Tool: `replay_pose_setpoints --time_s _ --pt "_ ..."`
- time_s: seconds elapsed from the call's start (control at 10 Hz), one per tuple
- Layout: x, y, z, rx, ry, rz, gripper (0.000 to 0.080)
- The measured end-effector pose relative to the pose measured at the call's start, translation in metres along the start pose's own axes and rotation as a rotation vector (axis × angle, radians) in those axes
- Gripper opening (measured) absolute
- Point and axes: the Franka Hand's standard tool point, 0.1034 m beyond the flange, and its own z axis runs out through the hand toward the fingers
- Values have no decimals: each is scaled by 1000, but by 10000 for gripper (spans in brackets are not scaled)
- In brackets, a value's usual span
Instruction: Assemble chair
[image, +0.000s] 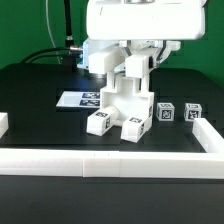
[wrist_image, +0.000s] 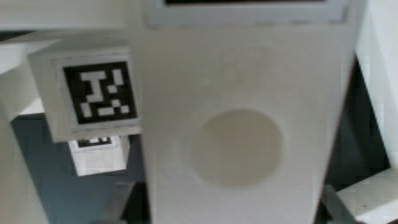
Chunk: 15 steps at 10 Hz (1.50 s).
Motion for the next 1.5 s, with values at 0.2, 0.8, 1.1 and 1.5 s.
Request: replay_pose_setpoints --time_s 0.2,0.8,1.1,1.5 --pt "0 0 2 -1 2 -1 285" --pt "3 -6 1 9 29 -12 285" --pt "3 -6 1 9 29 -12 285" --pt "3 -8 -4 16 34 -13 285"
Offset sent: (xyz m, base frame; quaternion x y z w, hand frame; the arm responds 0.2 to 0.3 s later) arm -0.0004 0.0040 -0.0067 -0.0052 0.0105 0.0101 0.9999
